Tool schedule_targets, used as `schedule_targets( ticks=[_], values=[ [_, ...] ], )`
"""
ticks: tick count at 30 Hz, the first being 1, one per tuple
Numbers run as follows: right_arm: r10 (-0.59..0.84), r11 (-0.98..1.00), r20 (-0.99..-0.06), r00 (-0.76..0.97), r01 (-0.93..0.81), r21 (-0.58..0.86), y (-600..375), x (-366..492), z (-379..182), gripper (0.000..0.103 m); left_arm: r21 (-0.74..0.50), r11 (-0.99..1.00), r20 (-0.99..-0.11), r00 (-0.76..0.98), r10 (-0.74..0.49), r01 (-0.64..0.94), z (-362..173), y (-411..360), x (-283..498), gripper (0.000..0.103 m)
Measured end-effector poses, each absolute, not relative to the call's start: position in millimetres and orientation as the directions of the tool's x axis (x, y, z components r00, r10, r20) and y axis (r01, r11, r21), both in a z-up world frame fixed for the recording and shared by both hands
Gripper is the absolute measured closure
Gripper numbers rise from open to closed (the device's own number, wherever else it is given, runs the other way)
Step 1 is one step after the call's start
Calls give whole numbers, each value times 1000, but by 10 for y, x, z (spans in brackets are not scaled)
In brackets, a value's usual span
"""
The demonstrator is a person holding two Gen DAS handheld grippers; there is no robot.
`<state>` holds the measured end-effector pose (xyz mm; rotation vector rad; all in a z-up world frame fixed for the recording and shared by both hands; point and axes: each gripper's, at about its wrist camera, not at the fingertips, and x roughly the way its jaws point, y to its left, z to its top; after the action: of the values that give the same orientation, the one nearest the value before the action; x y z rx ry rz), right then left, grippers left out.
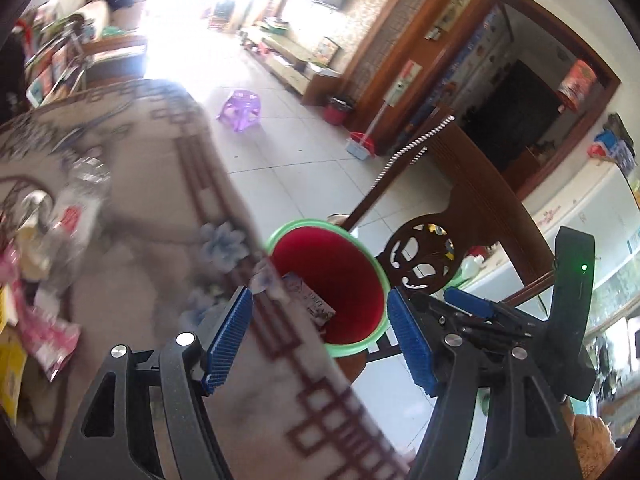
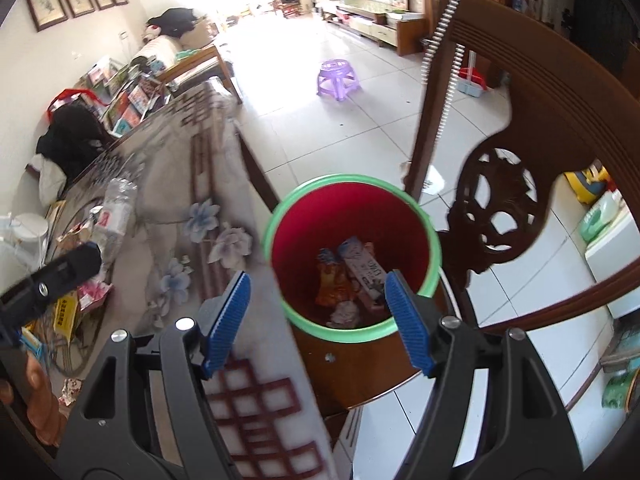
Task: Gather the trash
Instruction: 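Carry the foil and toothpaste box to the red bin and open both tools, then grasp the clear plastic wrapper with the right tool while the left tool grasps crumpled white-red paper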
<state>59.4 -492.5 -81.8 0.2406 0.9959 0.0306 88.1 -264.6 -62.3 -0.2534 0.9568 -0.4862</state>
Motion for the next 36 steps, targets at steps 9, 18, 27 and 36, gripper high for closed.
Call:
schedule_targets(
  ticks=[9, 18, 27, 36],
  values=[
    [236, 972, -829, 507, -120, 204, -3888, 557, -723, 28, -399, 901, -704, 574, -419, 169, -520, -1619, 660, 36],
    [320, 933, -863, 392, -288, 215, -2902, 278, -875, 22, -301, 954, -761, 604, -239, -1, -659, -430, 358, 36],
    [311, 881, -915, 257, -438, 177, -2069, -136, -1146, 20, -257, 965, -826, 530, -194, -47, -1006, 184, -89, 36],
    [272, 880, -941, 200, -448, 159, -1730, -314, -1439, 20, -308, 951, -842, 470, -265, -15, -1201, 318, -380, 36]
  ],
)
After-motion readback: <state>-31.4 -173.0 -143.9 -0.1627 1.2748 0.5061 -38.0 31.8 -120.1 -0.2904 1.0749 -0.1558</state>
